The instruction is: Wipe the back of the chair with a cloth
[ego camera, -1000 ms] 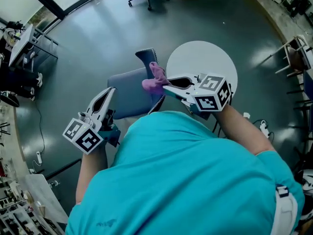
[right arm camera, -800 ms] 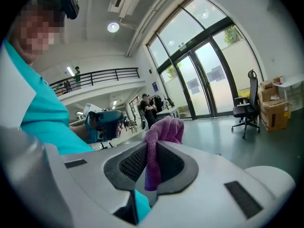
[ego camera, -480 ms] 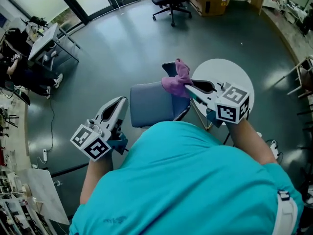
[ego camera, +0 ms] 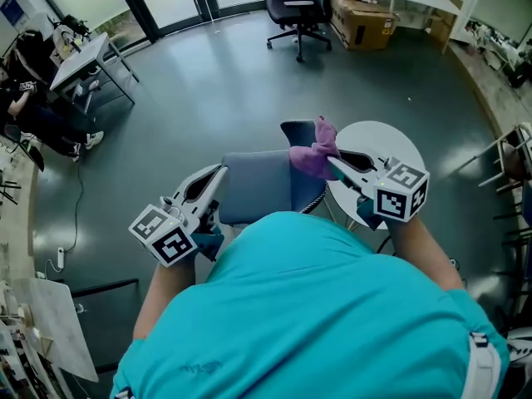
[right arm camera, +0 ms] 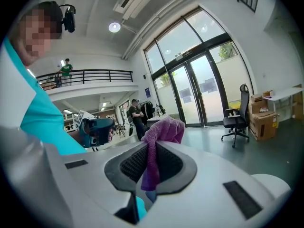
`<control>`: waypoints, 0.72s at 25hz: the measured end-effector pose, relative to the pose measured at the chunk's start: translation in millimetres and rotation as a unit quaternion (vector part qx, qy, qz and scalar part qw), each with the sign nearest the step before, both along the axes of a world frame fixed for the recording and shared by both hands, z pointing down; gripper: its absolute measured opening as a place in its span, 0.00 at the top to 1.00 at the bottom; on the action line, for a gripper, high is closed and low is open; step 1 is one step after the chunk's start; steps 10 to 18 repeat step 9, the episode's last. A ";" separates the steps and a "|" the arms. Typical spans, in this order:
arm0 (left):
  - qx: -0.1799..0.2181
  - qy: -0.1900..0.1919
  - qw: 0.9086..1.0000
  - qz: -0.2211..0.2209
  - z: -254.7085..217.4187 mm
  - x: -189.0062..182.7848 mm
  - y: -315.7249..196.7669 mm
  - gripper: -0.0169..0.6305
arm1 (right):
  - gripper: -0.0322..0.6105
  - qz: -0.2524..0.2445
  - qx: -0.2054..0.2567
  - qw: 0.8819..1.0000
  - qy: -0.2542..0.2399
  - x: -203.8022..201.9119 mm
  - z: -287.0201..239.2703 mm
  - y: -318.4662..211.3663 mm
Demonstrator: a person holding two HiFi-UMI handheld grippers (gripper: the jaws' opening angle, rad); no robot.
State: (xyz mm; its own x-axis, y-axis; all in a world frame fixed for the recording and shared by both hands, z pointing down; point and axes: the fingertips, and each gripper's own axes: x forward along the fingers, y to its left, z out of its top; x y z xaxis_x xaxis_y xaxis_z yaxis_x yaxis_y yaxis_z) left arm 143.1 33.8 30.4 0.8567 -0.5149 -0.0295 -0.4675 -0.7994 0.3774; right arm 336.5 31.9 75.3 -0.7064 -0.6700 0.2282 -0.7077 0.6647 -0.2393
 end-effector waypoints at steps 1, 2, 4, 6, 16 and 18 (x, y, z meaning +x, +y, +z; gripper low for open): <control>-0.001 0.002 1.000 0.000 0.9 0.9 0.1 0.98 | 0.89 -0.001 -0.001 1.000 0.001 0.4 0.7 0.5; -0.002 0.004 1.000 0.000 1.9 2.6 0.8 0.98 | 0.89 -0.002 -0.001 1.000 0.003 1.1 1.1 1.1; -0.004 0.007 1.000 0.001 3.6 7.9 2.5 0.98 | 0.89 -0.005 -0.001 1.000 0.004 3.9 1.2 1.9; -0.007 0.010 1.000 0.002 4.9 13.0 4.1 0.98 | 0.89 -0.007 -0.001 1.000 0.005 7.2 0.8 2.6; -0.009 0.012 1.000 0.002 7.0 17.9 6.8 0.98 | 0.89 -0.009 0.000 1.000 0.008 11.4 0.7 4.8; -0.009 0.012 1.000 0.002 7.0 17.9 6.8 0.98 | 0.89 -0.009 0.000 1.000 0.008 11.4 0.7 4.8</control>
